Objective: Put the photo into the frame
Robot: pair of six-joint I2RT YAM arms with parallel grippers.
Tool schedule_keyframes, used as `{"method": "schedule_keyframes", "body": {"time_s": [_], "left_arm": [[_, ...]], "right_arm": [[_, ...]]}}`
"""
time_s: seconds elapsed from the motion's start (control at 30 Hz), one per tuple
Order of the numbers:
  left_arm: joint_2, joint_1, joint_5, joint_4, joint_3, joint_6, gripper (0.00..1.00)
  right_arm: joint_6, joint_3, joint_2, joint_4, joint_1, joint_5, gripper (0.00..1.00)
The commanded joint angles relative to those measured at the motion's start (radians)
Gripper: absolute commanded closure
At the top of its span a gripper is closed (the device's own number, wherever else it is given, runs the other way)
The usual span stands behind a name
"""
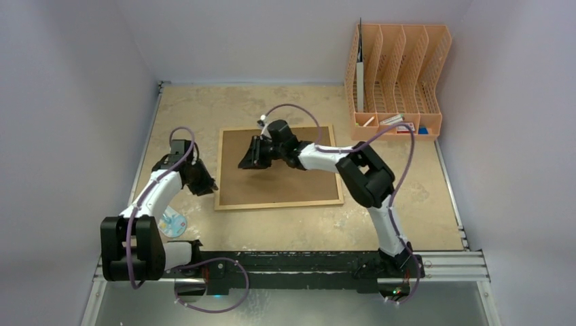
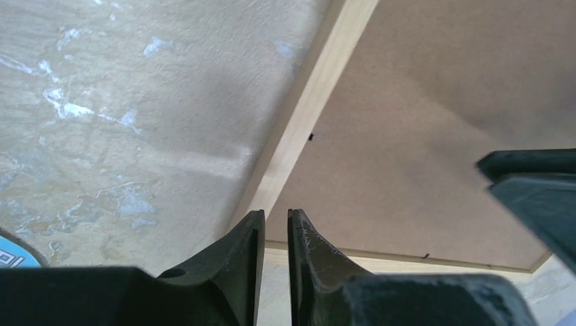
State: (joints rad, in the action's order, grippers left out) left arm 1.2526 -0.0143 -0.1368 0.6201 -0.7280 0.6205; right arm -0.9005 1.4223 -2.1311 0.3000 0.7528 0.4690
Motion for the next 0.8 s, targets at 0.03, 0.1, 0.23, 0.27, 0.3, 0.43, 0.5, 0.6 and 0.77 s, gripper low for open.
{"method": "schedule_keyframes", "body": {"time_s": [0.03, 0.1, 0.23, 0.27, 0.3, 0.43, 0.5, 0.6, 0.77], "left_arm": [[0.037, -0.011, 0.008, -0.004, 0.042, 0.047, 0.82], [0.064, -0.011, -0.001, -0.014, 0.046, 0.05, 0.85], [0.107, -0.011, 0.009, -0.018, 0.048, 0.051, 0.91], [0.116, -0.012, 0.013, -0.017, 0.047, 0.053, 0.93], [0.124, -0.012, 0.019, -0.015, 0.047, 0.055, 0.96], [0.141, -0.012, 0.027, -0.009, 0.047, 0.057, 1.0], [0.142, -0.012, 0.028, -0.007, 0.047, 0.058, 1.0], [0.145, -0.013, 0.029, -0.004, 0.045, 0.058, 1.0], [0.148, -0.013, 0.037, 0.003, 0.042, 0.059, 1.0]], "right_arm": [[-0.109, 0.147, -0.094, 0.08, 0.065, 0.131, 0.76], [-0.125, 0.164, -0.124, 0.097, 0.076, 0.148, 0.8], [-0.157, 0.186, -0.172, 0.136, 0.092, 0.179, 0.86], [-0.16, 0.193, -0.185, 0.147, 0.096, 0.185, 0.88], [-0.168, 0.2, -0.196, 0.159, 0.099, 0.192, 0.89], [-0.187, 0.247, -0.249, 0.173, 0.108, 0.213, 0.94], [-0.193, 0.274, -0.274, 0.17, 0.112, 0.219, 0.96], [-0.199, 0.304, -0.303, 0.166, 0.119, 0.228, 0.97], [-0.21, 0.323, -0.332, 0.161, 0.128, 0.237, 0.97]]}}
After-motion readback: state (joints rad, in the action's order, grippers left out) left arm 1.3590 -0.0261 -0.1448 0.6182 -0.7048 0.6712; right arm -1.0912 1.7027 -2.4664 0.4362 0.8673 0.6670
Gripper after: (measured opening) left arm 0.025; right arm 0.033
